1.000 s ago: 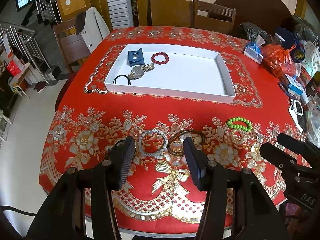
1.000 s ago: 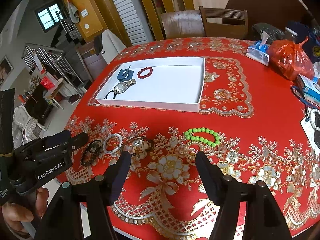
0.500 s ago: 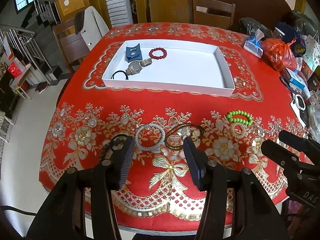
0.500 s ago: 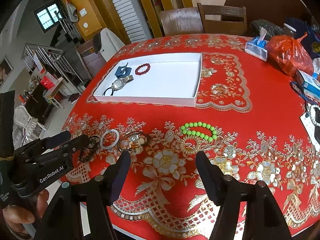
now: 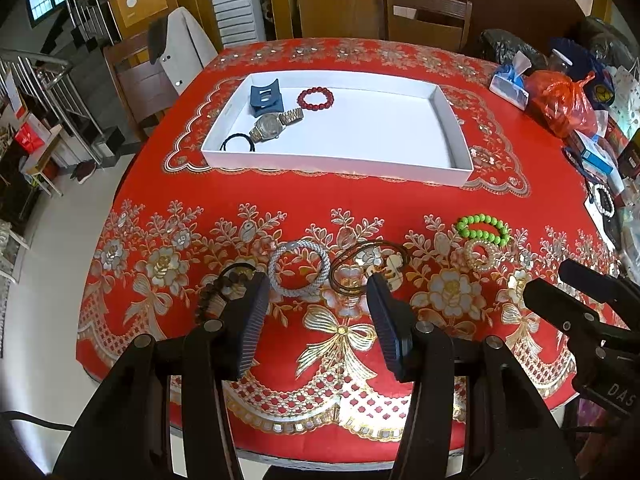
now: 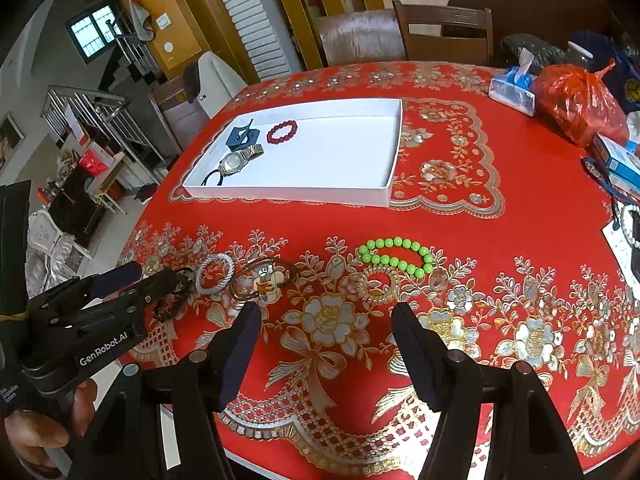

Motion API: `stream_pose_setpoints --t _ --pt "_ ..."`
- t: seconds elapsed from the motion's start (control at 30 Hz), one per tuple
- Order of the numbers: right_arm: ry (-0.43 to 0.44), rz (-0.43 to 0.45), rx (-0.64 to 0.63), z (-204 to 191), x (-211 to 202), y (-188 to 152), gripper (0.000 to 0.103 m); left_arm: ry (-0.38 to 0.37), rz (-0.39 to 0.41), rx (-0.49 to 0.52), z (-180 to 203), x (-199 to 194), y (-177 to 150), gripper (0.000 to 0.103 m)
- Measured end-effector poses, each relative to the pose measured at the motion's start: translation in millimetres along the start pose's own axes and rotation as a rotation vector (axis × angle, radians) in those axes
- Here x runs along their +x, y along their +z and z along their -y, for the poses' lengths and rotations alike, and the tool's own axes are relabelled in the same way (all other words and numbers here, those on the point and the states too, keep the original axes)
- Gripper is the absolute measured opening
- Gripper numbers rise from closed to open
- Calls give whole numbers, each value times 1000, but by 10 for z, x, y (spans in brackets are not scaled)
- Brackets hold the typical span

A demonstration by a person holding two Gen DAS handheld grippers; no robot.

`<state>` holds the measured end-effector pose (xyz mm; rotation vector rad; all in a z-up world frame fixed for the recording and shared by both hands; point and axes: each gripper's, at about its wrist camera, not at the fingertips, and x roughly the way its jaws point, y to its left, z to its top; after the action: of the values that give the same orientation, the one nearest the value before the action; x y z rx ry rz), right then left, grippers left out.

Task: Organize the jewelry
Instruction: 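Grasp the brown wooden bead bracelet with the left tool while the right tool grasps the gold spiral coil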

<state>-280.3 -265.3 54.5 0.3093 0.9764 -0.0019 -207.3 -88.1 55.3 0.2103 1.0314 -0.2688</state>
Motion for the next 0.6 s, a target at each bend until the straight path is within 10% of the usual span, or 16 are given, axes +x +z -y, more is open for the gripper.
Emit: stream_pose_setpoints --t 0.6 --pt "-37 -64 55 271 211 -17 65 -119 -64 -186 -846 115 43 57"
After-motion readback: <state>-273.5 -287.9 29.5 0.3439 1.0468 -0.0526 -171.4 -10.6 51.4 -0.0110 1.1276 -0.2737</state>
